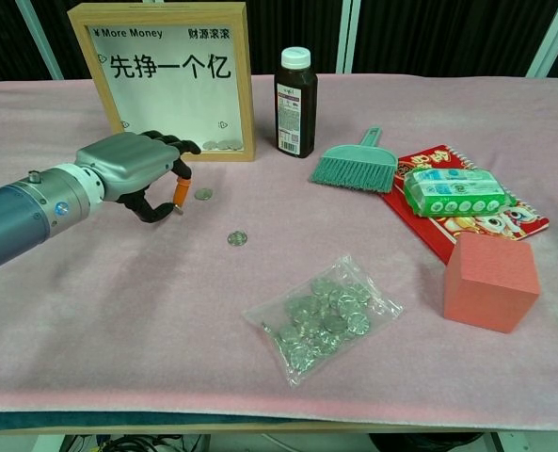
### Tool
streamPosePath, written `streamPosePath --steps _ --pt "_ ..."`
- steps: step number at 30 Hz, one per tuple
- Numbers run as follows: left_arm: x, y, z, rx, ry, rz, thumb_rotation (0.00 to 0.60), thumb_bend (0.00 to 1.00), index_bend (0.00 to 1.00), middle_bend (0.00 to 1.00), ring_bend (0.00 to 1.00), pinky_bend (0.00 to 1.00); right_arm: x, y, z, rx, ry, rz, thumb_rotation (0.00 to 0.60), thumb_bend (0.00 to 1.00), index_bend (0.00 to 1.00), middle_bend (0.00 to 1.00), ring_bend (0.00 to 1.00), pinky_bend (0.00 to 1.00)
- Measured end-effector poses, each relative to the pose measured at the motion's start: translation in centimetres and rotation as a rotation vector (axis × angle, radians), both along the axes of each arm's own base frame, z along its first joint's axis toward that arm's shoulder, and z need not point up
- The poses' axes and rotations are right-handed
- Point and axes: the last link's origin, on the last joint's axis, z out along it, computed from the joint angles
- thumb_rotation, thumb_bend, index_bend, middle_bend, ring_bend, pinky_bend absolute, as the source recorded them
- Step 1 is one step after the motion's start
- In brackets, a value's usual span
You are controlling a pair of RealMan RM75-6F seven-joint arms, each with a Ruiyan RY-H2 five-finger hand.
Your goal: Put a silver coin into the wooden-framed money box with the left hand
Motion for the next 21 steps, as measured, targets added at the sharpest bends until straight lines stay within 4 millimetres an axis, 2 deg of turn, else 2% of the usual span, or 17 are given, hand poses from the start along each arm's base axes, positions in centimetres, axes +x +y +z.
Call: streamPosePath --steps 21 --pt "-0.05 -0.01 -0.12 0.002 0.005 -0.006 0.6 0.46 0.55 0.06 0.0 0.0 0.0 -0.05 -0.01 0.003 0.0 -0.002 0.6 0.17 0.15 0.02 0.09 0.16"
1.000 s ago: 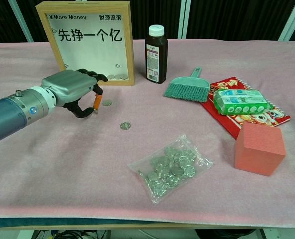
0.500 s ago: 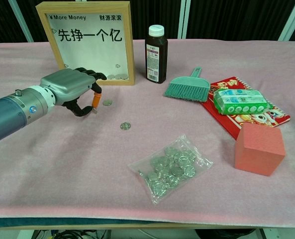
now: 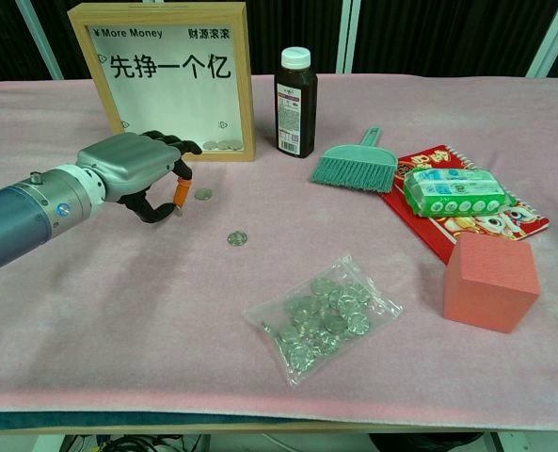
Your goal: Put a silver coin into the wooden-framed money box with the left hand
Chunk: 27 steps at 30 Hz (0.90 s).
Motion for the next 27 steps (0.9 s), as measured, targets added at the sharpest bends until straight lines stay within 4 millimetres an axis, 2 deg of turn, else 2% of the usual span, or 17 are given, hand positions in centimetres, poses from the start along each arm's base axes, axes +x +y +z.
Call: streamPosePath --steps 19,27 --pt "-0.1 -0.1 0.2 0.017 -0.006 -0.002 0.6 0.49 0.61 0.11 0.0 0.0 0.0 0.0 0.0 0.004 -0.003 -0.001 0.6 0.17 0.15 0.02 0.09 0.16" --pt "0.8 -0.4 1.4 0.039 -0.048 -0.025 0.6 0.49 0.61 0.12 0.0 0.0 0.0 0.0 0.0 0.001 -0.006 -0.003 0.6 0.17 0.15 0.02 0.09 0.16"
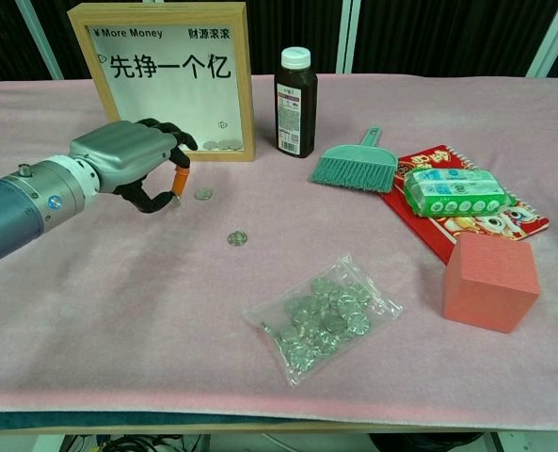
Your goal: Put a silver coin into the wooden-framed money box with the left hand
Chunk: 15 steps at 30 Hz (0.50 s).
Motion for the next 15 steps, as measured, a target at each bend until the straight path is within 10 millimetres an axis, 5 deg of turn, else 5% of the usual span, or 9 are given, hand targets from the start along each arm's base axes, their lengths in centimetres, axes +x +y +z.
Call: streamPosePath --steps 6,15 --pt "1.3 -0.8 2.5 0.037 -0.024 -0.055 0.6 0.49 0.62 0.13 0.0 0.0 0.0 0.0 0.1 -0.004 -0.003 -0.001 0.6 0.17 0.15 0.02 0.09 0.16" --pt "3.5 -1.2 8.9 0.138 -0.024 -0.117 0.6 0.49 0.63 0.14 0.0 0.0 0.0 0.0 0.1 -0.009 -0.002 -0.002 0.6 0.17 0.15 0.02 0.09 0.16"
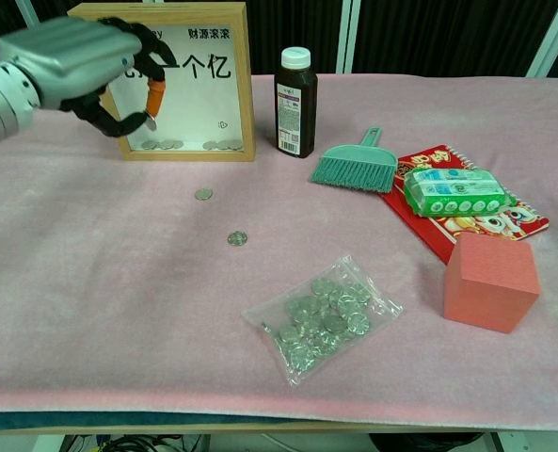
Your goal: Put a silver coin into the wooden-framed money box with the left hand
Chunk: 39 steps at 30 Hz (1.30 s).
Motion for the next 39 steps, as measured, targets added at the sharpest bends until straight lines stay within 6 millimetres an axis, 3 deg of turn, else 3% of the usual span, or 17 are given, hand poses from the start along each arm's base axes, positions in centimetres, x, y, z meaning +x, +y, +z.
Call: streamPosePath --steps 7,15,22,30,39 --pt "1.9 1.4 5.5 0.114 0.036 0.003 0.6 0.49 0.63 0.14 0.0 0.0 0.1 0.1 0.0 -0.002 -0.006 -0.003 0.6 0.17 0.15 0.02 0.09 0.16" --pt "4.1 4.7 9.1 0.165 0.038 0.09 0.6 0.49 0.63 0.14 0.0 0.0 0.0 0.2 -0.1 -0.002 -0.025 -0.018 0.6 0.17 0.15 0.02 0.1 0.16" --pt "6.2 8.3 11.0 0.205 0.073 0.166 0.6 0.49 0.63 0.14 0.0 0.0 -0.1 0.1 0.0 -0.004 -0.043 -0.034 0.6 0.17 0.15 0.02 0.1 0.16" --pt "7.8 11.9 11.0 0.233 0.101 0.223 0.6 0.49 0.63 0.14 0.0 0.0 -0.1 0.0 0.1 -0.011 -0.051 -0.039 0.6 0.17 0.15 0.02 0.1 0.16" --pt "8.3 13.7 8.3 0.197 0.109 0.219 0.6 0.49 0.63 0.14 0.0 0.0 -0.2 -0.1 0.1 -0.016 -0.059 -0.048 0.6 0.17 0.15 0.02 0.1 0.16"
